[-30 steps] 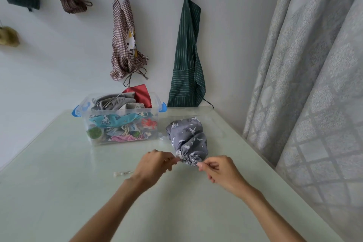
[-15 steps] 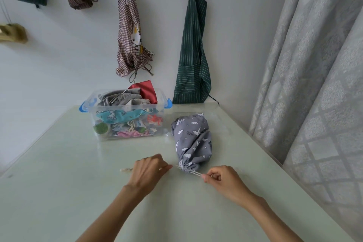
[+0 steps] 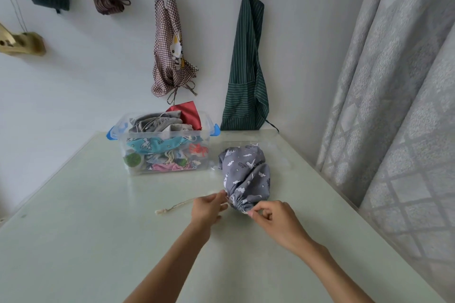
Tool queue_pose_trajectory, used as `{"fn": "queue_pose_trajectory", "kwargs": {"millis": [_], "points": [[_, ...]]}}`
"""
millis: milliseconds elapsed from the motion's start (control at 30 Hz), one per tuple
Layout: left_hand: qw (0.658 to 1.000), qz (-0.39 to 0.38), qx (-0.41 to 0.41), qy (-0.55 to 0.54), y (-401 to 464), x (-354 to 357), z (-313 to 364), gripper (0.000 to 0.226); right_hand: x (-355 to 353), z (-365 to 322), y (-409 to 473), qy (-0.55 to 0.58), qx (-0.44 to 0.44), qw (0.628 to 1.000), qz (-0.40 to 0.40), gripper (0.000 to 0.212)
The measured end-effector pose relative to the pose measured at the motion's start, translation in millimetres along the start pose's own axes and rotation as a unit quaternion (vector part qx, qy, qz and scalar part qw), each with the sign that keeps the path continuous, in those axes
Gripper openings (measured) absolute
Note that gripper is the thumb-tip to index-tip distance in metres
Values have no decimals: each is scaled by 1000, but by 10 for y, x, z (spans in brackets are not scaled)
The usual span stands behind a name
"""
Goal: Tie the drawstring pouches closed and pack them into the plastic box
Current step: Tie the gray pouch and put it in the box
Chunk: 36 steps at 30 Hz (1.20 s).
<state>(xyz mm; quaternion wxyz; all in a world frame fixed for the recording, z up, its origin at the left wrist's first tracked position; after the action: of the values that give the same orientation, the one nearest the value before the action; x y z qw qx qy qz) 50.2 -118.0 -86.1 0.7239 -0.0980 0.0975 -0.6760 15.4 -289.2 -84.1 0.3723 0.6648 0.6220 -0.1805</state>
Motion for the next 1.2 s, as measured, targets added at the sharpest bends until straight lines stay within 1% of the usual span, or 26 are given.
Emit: {"fn": "queue_pose_trajectory", "kwargs": {"millis": [100,200,333,467,533,567,633,667,767,833,933,1000,1067,1133,1200], "points": [[990,-2,18,-138,49,-6,207,18,-170,-98,89,40,2,999,8,17],[971,-31,57,-232,103,-47,478,19,-355,-279,248,135,5,991,20,12],[942,-75,79,-318,216,-95,752,31,-442,-492,538,173,-25,983,48,11],[917,-90,85,-378,356,-201,850,25,-275,-586,730,210,-46,976,42,14],[920,-80,83,-375,414,-258,803,22,-175,-540,761,222,-51,973,37,13],[927,-63,79,-360,445,-284,756,21,-131,-482,780,224,-45,973,37,11],[944,-31,72,-320,513,-312,613,26,-54,-351,817,215,-29,976,28,11],[947,-22,70,-314,533,-308,553,29,-23,-299,831,208,-24,978,20,13],[936,-4,54,-349,612,-329,392,27,121,-203,861,190,-14,981,-20,15],[941,-16,66,-331,614,-353,379,22,156,-170,862,178,-3,983,-45,14],[968,-51,125,-210,643,-417,416,20,135,-141,875,163,30,982,-93,11],[971,-69,160,-165,665,-444,481,24,113,-179,867,162,43,977,-130,11],[962,-96,180,-181,658,-419,568,26,113,-260,858,156,43,975,-151,11],[949,-132,167,-234,627,-374,652,23,93,-368,846,149,36,974,-168,12],[936,-163,155,-270,605,-379,718,21,15,-471,817,135,24,969,-204,18]]}}
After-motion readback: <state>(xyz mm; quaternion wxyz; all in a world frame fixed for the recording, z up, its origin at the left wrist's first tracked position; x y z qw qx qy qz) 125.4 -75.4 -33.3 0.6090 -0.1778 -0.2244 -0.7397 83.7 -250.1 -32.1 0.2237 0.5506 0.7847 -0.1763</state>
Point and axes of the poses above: each hand's wrist, its own y-axis towards the middle knuckle, its own x-axis out of the palm, z = x × y, the point moved 2 cm from there along y, towards the middle knuckle, and after that the axes turned 1 degree about z, right-handed, at the moved point
